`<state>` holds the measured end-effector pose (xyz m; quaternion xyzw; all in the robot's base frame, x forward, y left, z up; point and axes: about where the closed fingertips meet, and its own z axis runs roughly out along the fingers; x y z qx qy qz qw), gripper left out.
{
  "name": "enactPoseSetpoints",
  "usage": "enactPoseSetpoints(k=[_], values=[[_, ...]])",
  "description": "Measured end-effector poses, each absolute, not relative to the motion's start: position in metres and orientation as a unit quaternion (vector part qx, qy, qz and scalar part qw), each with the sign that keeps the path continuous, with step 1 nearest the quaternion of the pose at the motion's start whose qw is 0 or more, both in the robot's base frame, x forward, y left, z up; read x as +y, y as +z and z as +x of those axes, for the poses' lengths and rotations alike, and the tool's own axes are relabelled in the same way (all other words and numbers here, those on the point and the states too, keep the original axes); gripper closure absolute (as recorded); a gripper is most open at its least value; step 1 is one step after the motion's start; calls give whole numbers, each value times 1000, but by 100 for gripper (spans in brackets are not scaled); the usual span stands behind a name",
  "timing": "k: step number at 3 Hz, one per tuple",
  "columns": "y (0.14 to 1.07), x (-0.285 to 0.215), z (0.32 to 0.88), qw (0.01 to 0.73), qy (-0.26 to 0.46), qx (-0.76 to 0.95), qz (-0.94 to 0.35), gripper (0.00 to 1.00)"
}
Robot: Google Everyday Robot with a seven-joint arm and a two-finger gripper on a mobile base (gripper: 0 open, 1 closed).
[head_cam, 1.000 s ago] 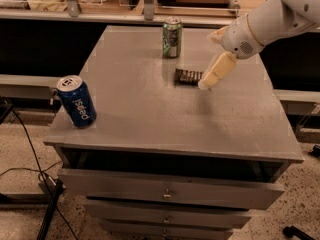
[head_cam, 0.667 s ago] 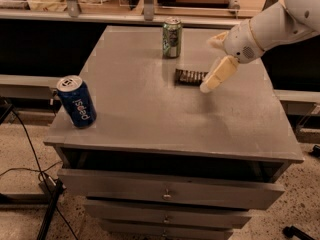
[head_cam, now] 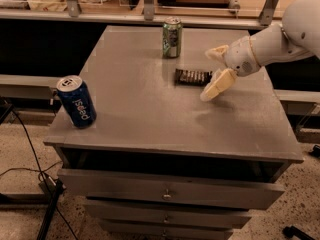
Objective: Pick rxbar chocolate
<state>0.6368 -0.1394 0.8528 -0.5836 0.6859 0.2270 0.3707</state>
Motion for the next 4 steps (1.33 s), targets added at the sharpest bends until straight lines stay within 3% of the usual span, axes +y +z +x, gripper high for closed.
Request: enactPoseSetpoints(k=[2,3,4], values=[[829,-141,640,372,240,699,-562,0],[826,-139,640,370,242,700,-561,14],[824,-136,640,369,244,699,-562,37]])
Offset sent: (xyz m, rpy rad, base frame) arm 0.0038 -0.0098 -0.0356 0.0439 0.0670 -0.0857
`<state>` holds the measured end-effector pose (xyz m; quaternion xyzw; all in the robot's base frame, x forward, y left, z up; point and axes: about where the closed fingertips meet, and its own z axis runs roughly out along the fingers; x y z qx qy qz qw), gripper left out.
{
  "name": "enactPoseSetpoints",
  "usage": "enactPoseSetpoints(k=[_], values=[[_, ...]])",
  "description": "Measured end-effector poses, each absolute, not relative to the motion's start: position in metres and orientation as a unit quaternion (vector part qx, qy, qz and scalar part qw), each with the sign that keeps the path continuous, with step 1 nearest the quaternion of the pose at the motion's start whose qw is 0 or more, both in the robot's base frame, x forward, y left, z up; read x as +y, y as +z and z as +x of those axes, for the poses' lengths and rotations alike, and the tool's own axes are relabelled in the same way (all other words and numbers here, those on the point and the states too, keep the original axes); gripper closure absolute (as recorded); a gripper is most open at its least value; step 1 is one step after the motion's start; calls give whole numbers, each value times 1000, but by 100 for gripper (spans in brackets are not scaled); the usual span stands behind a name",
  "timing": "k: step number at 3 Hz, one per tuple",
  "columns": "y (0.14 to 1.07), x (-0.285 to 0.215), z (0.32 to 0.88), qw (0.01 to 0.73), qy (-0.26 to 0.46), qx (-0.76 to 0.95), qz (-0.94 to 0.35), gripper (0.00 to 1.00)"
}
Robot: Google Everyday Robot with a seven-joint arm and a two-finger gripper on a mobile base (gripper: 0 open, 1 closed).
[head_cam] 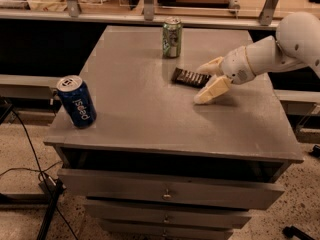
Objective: Pick rxbar chocolate
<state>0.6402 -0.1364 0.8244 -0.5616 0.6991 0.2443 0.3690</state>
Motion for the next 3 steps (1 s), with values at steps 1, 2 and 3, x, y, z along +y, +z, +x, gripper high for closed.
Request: enactPoseSetpoints(k=[1,2,3], values=[[823,-134,640,368,246,698,-562,61],[825,-134,640,368,246,698,-562,83],[828,-134,640,368,246,698,-562,100]])
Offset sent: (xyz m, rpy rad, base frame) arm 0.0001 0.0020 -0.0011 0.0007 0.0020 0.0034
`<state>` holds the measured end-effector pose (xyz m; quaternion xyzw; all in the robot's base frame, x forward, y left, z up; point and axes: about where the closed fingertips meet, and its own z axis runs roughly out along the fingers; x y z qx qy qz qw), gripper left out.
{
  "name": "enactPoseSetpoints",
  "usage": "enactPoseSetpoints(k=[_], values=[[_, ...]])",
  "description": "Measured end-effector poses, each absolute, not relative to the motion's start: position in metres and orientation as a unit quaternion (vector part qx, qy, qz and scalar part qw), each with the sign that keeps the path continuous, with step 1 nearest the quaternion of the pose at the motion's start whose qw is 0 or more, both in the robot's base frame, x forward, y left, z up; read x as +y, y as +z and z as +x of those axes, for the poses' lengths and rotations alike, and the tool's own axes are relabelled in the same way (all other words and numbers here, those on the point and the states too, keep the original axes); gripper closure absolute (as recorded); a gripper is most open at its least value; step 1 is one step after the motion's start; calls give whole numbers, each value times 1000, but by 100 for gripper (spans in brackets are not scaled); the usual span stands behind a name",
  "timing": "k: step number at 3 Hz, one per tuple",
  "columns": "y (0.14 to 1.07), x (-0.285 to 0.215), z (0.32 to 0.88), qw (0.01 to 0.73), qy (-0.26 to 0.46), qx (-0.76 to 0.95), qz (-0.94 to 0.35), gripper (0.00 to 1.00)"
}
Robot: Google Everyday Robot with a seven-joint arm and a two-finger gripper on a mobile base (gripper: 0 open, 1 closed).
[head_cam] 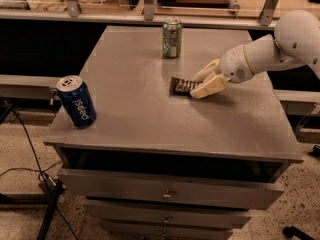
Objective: Pick rxbar chocolate
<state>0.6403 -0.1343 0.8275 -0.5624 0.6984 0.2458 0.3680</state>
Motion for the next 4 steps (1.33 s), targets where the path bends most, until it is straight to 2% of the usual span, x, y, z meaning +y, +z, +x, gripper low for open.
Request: enactPoseSetpoints(k=[2,4], values=[[828,-134,640,368,246,698,-562,100],[861,-116,627,421,301,624,-586,100]])
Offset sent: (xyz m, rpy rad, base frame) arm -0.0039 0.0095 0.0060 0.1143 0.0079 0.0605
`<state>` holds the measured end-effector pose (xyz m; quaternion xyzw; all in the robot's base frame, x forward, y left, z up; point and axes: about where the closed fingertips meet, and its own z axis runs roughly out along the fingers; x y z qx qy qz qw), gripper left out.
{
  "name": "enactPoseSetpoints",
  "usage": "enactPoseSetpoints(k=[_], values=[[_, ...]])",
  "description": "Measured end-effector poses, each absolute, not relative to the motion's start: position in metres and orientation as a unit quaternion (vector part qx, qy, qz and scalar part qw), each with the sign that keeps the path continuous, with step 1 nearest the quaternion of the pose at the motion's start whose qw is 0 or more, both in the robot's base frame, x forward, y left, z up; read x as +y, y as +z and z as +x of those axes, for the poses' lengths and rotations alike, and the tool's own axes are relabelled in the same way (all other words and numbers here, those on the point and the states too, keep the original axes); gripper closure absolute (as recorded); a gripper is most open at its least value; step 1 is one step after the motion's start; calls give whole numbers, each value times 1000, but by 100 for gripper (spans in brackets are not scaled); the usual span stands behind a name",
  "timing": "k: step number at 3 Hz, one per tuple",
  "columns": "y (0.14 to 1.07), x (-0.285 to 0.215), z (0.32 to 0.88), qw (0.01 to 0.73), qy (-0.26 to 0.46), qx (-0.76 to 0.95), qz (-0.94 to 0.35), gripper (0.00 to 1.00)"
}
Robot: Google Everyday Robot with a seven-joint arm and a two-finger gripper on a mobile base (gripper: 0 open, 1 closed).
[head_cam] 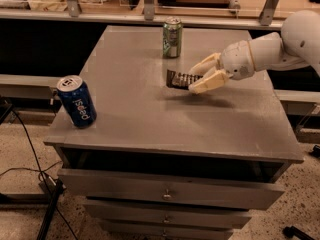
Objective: Pick rxbar chocolate
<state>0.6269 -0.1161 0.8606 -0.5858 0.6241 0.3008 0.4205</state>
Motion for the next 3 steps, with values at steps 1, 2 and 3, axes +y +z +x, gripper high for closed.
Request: enactPoseSetpoints(k=[1,2,3], values=[[894,-100,609,449,289,576,-619,100],[894,-100,609,449,289,576,-619,100],[898,-97,608,446,284,569,-630,100]])
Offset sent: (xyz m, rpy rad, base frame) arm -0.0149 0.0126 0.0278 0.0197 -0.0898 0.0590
